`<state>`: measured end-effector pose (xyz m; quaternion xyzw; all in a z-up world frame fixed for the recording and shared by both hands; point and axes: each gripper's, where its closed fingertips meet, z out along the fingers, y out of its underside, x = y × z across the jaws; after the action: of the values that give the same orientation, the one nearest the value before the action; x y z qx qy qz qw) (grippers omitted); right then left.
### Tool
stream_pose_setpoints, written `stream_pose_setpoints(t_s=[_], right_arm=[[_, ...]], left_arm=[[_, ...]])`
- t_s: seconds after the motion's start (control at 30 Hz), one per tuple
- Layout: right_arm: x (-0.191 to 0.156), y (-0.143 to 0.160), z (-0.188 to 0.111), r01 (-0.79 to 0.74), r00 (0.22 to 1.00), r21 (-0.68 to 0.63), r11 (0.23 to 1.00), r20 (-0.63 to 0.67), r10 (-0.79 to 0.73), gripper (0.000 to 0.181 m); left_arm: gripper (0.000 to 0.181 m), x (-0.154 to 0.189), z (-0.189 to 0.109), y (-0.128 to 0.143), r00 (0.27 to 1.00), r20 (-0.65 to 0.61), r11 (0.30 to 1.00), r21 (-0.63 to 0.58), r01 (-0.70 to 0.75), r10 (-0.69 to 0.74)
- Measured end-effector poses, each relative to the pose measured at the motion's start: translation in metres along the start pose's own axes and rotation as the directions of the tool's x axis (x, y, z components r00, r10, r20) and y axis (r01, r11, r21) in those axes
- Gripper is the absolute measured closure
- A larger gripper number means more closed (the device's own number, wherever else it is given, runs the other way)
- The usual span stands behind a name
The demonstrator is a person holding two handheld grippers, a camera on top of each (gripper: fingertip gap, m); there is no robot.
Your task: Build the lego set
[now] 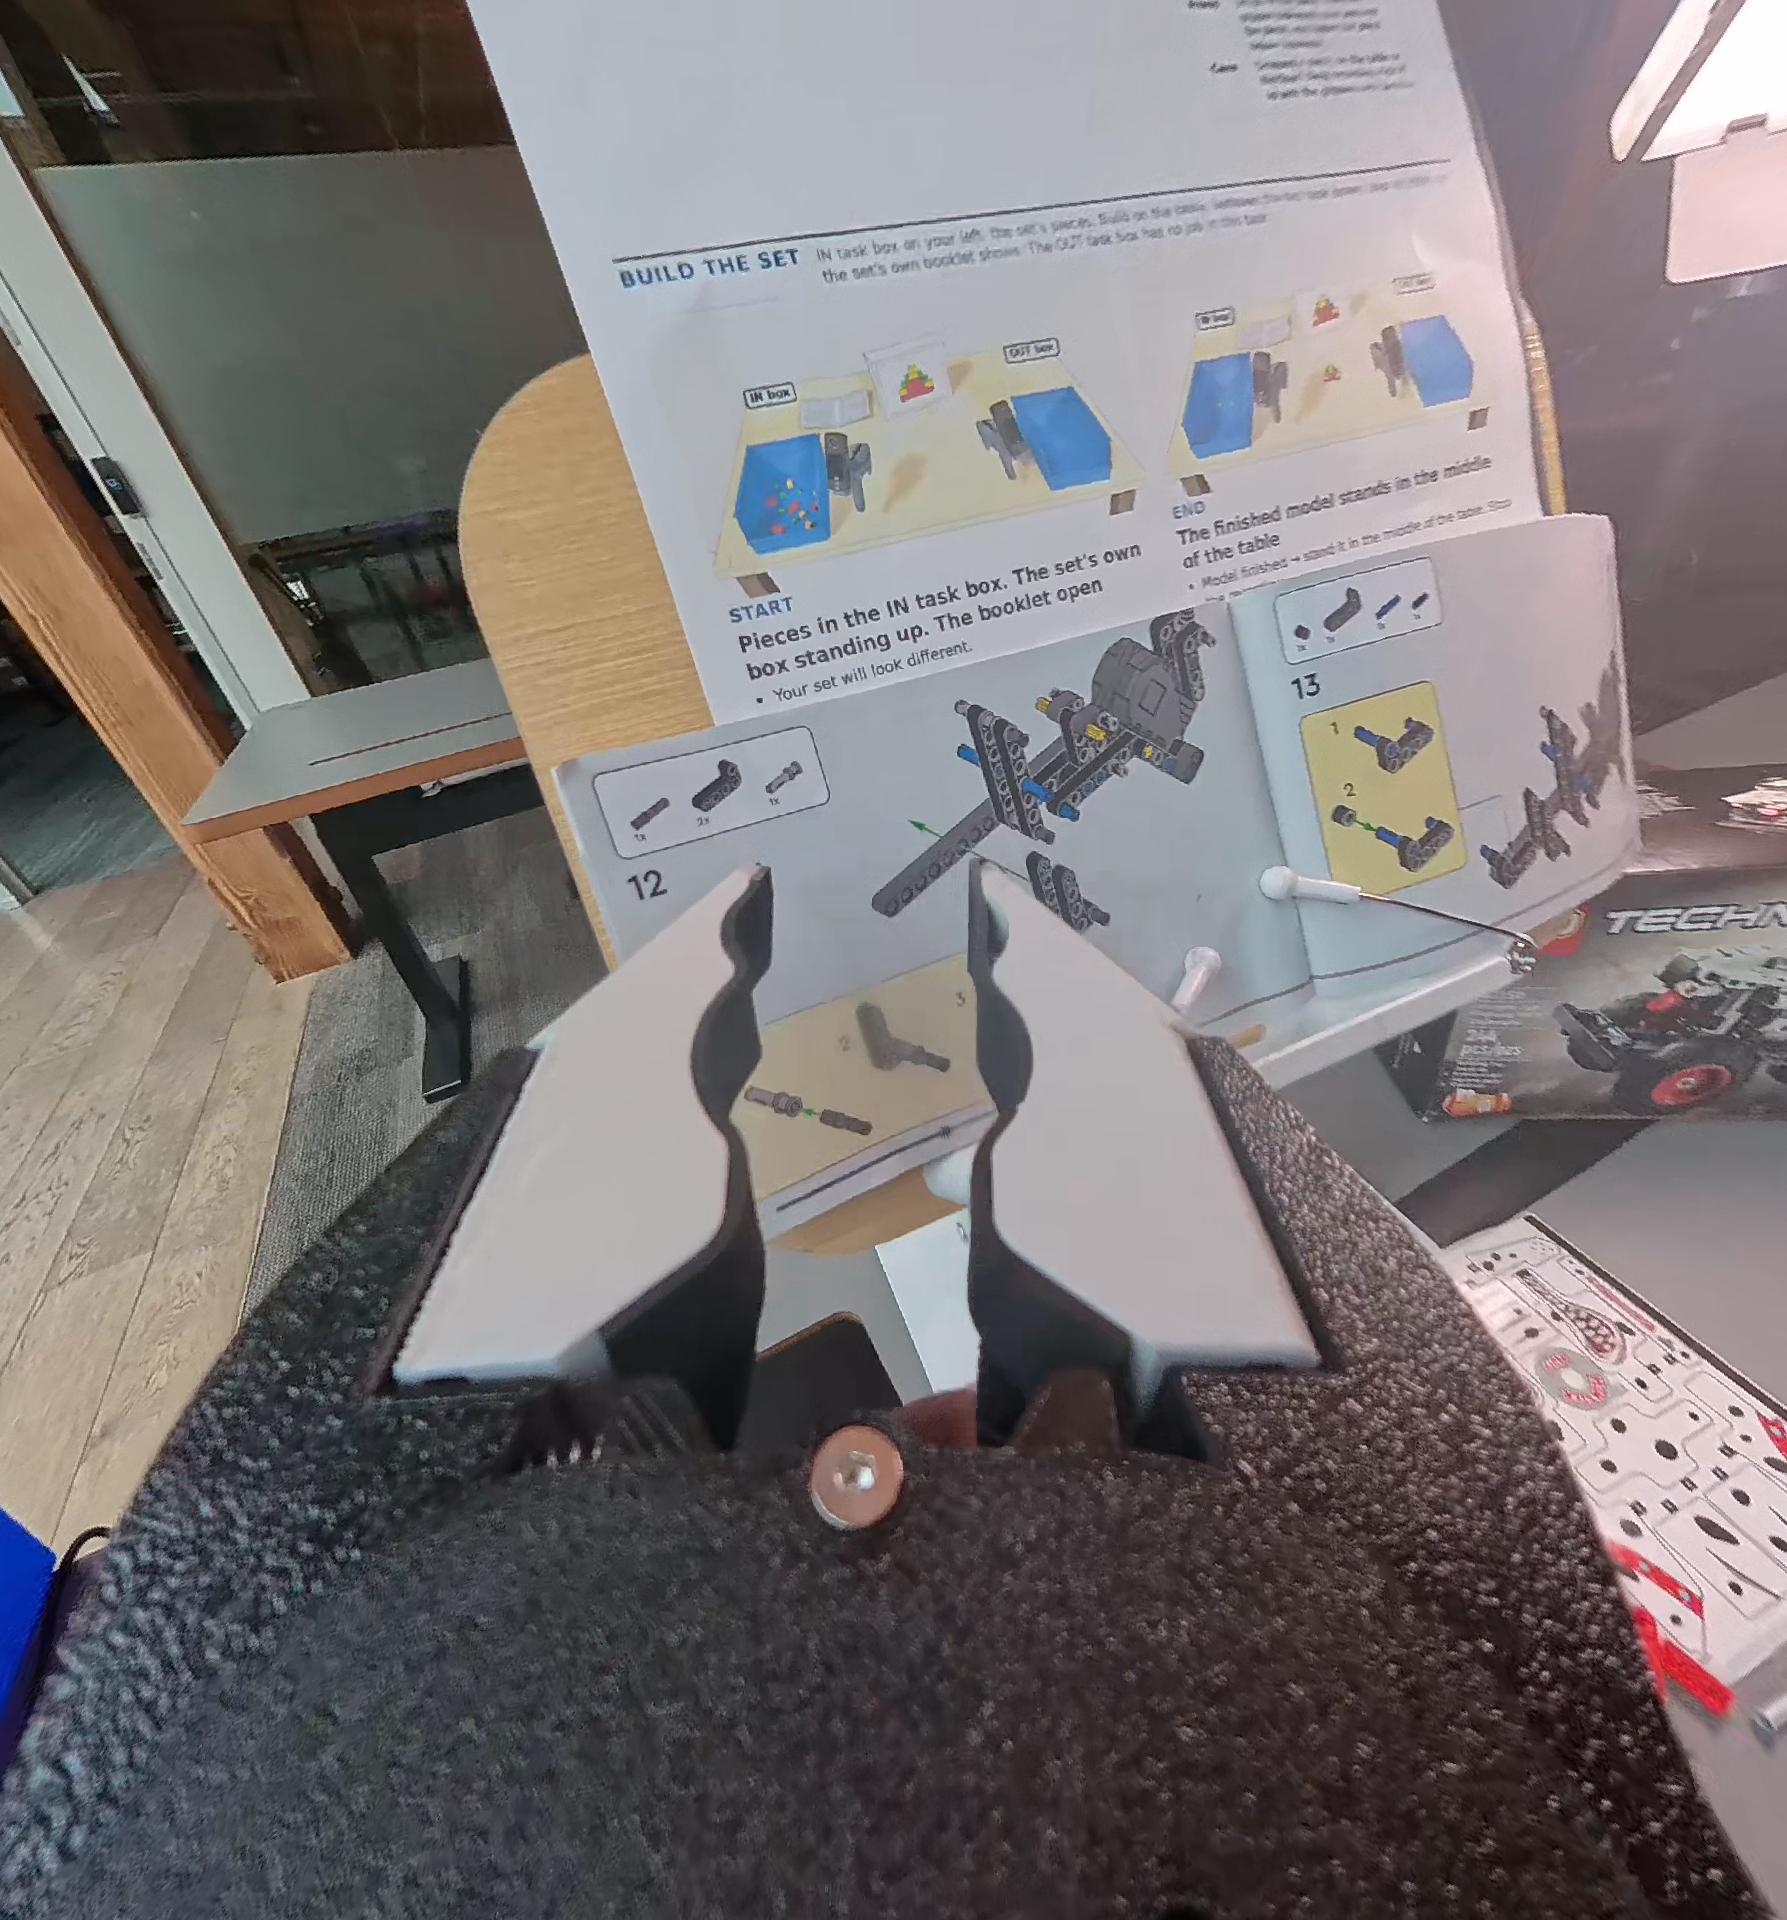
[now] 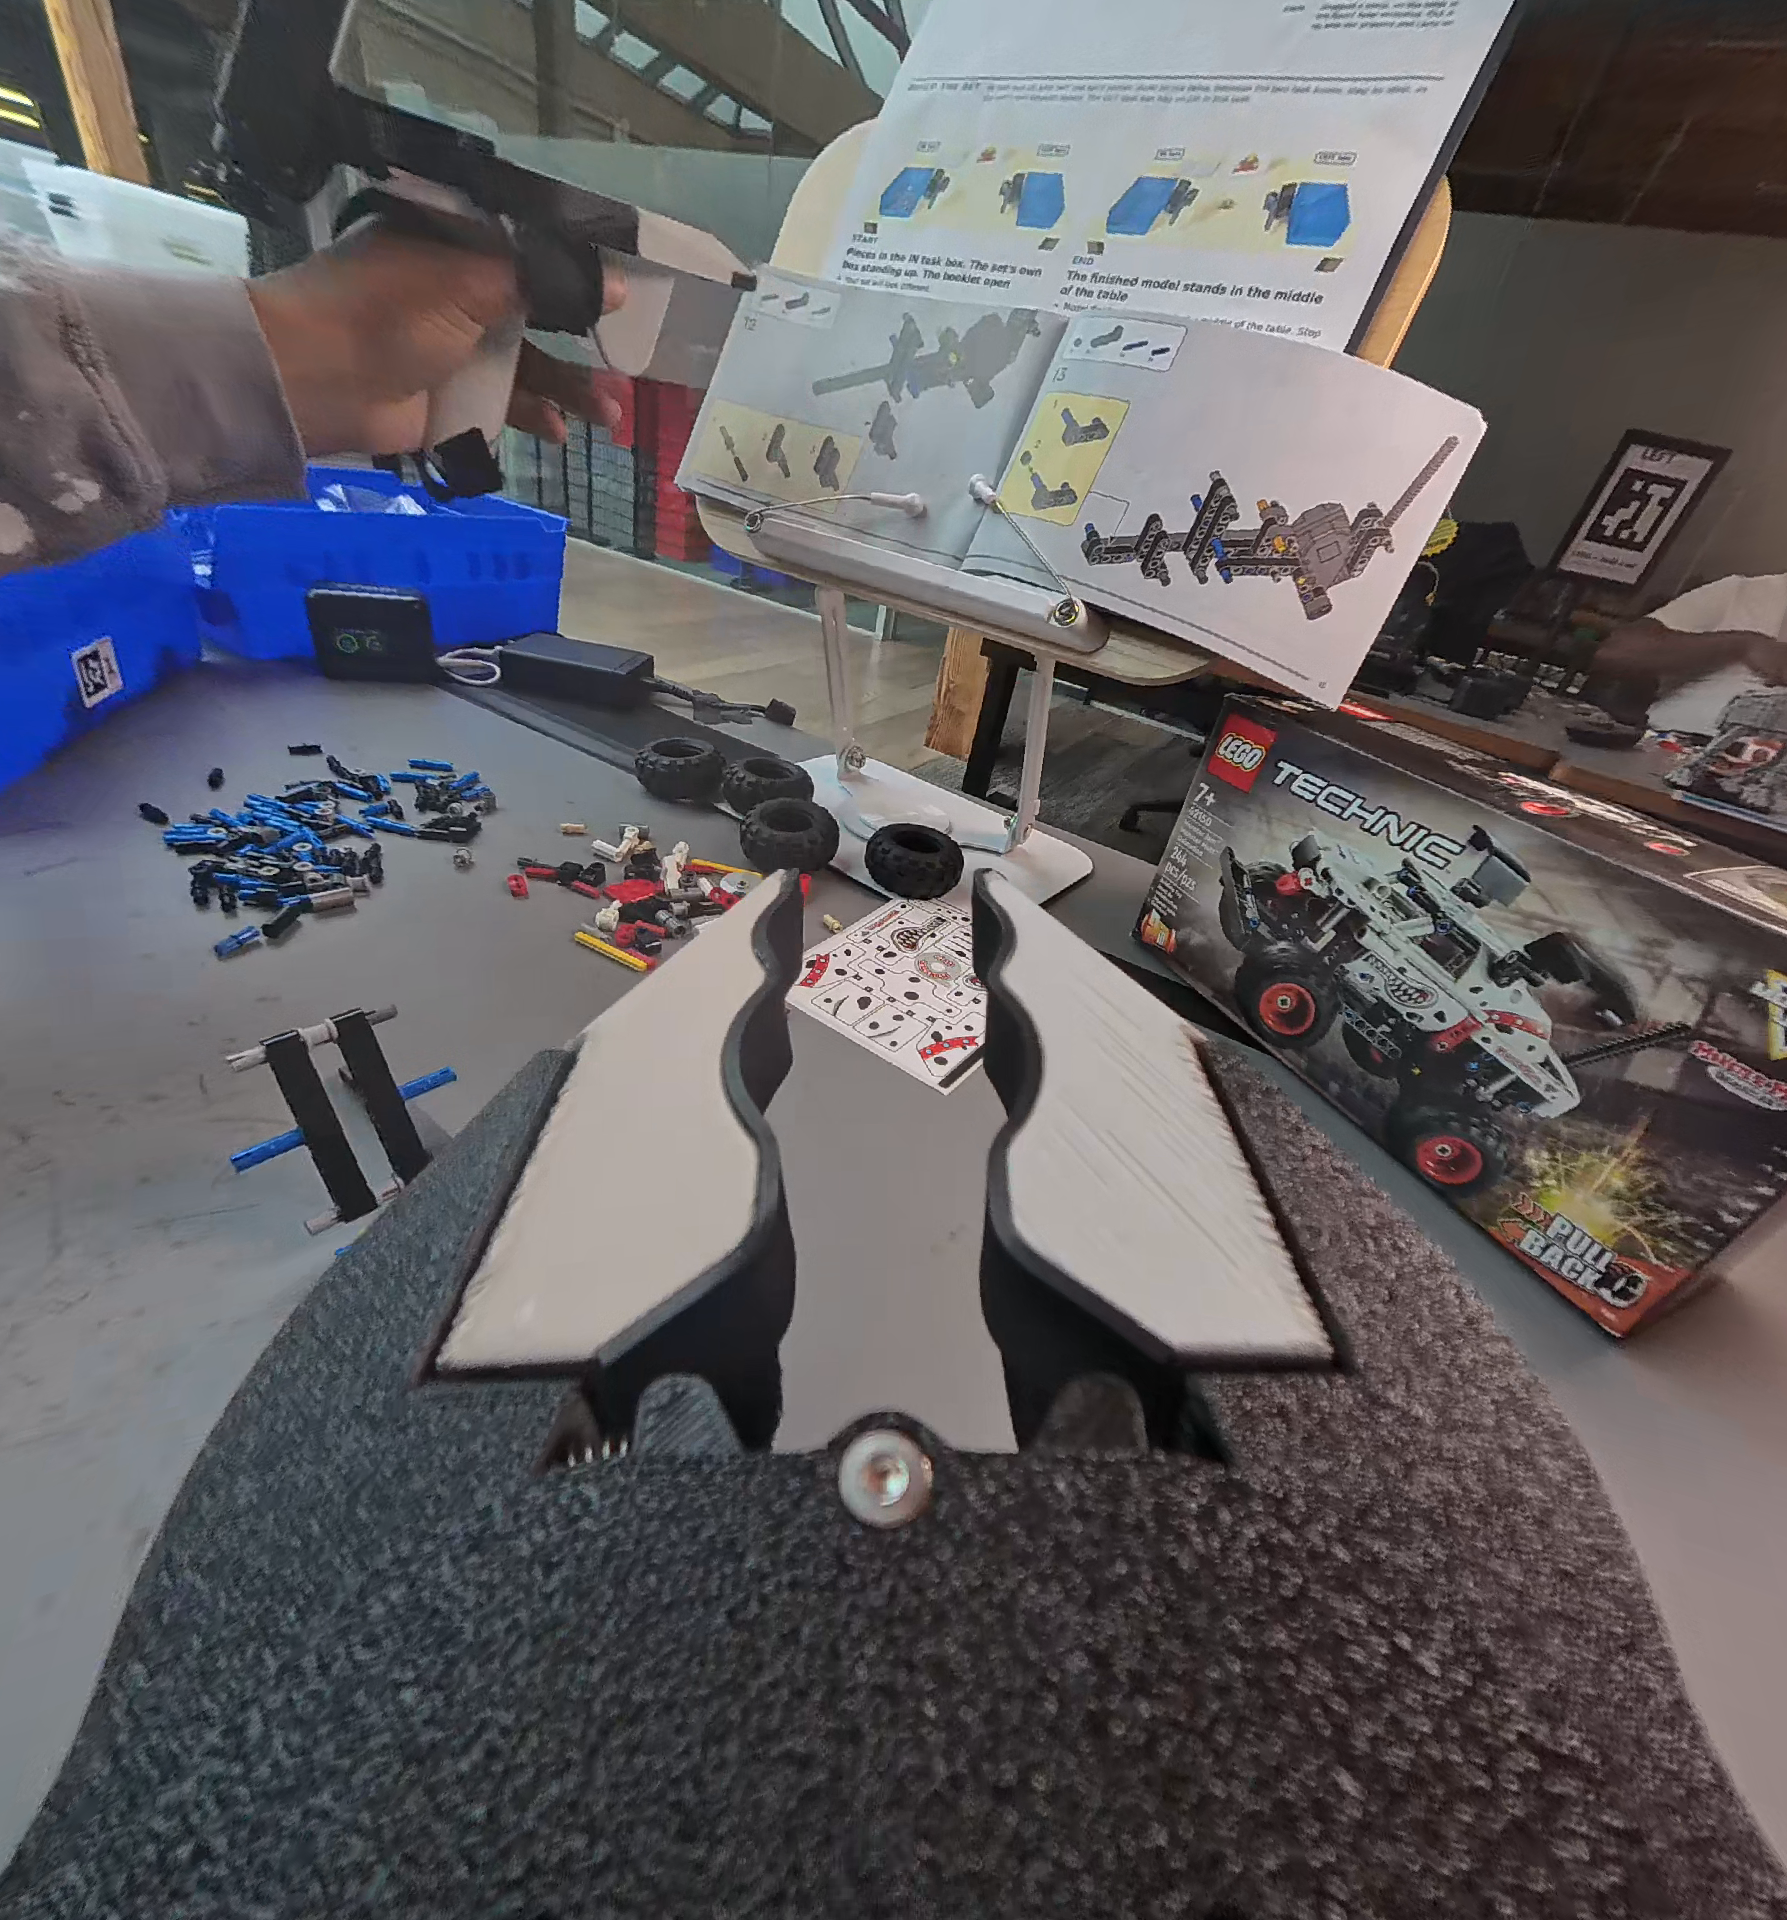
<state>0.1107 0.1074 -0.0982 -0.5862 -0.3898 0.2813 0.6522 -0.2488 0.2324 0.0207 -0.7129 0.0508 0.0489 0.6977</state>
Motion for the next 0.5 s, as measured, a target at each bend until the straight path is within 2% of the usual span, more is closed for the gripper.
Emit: stream_pose_setpoints(t_s=[0.17,0.27,0.33,0.4,0.5], right_arm=[[-0.004,0.006,0.003,-0.007,1.000,-0.020,1.000,0.028,0.008,0.153],[-0.009,0.011,0.010,0.012,0.998,-0.056,0.998,0.066,-0.009,0.158],[-0.021,0.020,0.020,0.056,0.985,-0.135,0.989,0.168,-0.033,0.162],[-0.032,0.024,0.035,0.126,0.963,-0.176,0.976,0.257,-0.078,0.167],[-0.049,0.051,0.062,0.237,0.893,-0.301,0.924,0.442,-0.085,0.170]], left_arm=[[0.124,0.015,-0.060,-0.006,0.997,-0.055,0.998,0.043,-0.046,0.049],[0.120,0.032,-0.101,-0.004,0.993,-0.112,0.998,0.043,0.035,-0.030],[0.132,0.046,-0.131,-0.002,0.985,-0.151,0.993,0.059,0.099,-0.089],[0.156,0.061,-0.161,0.002,0.983,-0.157,0.989,0.098,0.107,-0.090],[0.173,0.092,-0.197,0.025,0.979,-0.191,0.993,0.084,0.081,-0.064]])
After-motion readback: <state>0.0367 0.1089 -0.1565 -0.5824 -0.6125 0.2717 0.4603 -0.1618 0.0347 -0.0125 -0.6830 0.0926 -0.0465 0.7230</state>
